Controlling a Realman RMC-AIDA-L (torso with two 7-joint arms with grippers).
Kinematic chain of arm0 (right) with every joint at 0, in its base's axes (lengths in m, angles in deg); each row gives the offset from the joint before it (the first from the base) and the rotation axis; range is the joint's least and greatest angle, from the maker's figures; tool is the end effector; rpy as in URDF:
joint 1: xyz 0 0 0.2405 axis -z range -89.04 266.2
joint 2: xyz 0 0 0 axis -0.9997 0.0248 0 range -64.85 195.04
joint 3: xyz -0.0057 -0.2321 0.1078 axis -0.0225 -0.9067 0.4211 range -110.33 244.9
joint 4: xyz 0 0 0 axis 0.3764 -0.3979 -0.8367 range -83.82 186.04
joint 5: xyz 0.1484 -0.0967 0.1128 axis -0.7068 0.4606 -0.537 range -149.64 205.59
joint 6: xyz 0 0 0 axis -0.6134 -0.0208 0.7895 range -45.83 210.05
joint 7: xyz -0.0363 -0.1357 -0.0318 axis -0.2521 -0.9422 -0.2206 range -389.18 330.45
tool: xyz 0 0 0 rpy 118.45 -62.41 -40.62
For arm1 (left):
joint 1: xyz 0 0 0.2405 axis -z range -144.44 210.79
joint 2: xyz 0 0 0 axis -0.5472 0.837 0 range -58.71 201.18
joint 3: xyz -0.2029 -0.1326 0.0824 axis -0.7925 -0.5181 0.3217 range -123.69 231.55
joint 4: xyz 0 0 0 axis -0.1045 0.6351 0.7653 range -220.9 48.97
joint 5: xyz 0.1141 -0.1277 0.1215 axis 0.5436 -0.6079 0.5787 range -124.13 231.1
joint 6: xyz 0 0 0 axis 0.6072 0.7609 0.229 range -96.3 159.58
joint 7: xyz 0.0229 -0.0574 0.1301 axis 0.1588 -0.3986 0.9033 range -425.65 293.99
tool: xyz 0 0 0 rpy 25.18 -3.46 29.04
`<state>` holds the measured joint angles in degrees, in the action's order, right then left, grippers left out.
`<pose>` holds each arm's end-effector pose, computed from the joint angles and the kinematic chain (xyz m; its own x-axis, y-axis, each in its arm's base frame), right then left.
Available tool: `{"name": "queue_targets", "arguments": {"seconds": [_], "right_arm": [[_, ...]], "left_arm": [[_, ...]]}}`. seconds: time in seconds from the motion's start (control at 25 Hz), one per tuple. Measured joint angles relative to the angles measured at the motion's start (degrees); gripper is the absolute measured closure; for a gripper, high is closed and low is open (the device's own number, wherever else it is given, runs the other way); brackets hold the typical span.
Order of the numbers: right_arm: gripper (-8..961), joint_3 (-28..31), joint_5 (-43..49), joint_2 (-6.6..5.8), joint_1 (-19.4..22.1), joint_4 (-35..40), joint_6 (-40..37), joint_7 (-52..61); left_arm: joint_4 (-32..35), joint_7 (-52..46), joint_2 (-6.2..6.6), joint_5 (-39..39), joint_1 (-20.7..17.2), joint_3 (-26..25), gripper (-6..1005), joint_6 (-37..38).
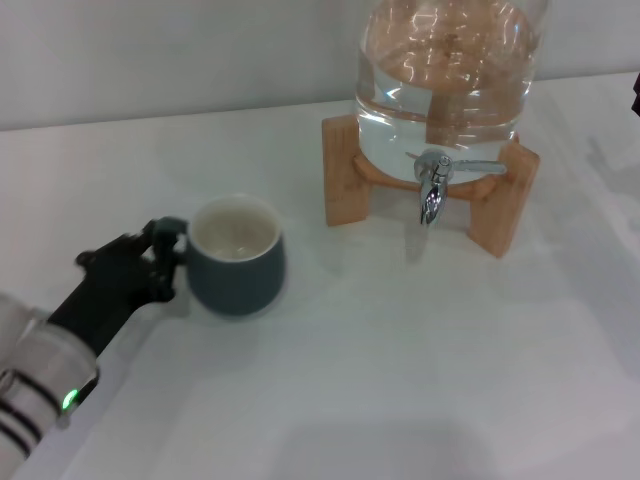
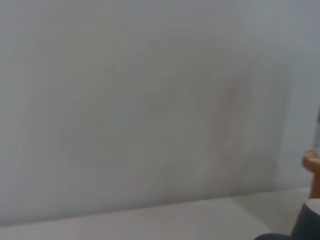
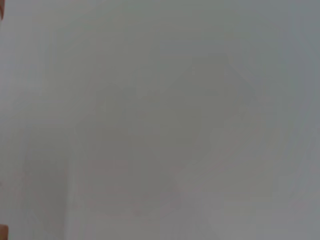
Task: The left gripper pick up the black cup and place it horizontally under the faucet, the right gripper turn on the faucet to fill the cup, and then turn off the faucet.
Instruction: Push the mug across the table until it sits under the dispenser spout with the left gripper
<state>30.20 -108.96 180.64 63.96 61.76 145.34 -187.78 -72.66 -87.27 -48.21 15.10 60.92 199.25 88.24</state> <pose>0.3762 0.3443 0.0763 0.7393 0.0622 -0.6705 -0.6723 0.0123 -0.7401 -0.2889 0.3232 -0.0893 0.6901 0.1931 0.6975 0.6796 -0.5043 -0.5328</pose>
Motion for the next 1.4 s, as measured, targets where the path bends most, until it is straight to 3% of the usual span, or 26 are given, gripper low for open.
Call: {"name": "queue_targets", "arguments": {"seconds": [0.4, 0.92, 1.4], "right_arm": [[125, -0.17, 0.01, 0.27, -1.00, -0.22, 0.23, 0.21], [125, -0.21, 0.00, 0.29, -1.46, -1.05, 0.36, 0.20], [126, -1.45, 0.00, 0.29, -2.20, -1.05, 1.42, -0.05]], "left_arm": [[5.64, 0.14, -0.56, 3.70, 7.18, 0.29, 860, -10.27], [9.51, -0.99, -1.13, 4.79, 7.95, 2.63, 861, -12.86], [10.27, -2.97, -1.14, 4.39, 12.22, 5.06, 862, -19.67]]}}
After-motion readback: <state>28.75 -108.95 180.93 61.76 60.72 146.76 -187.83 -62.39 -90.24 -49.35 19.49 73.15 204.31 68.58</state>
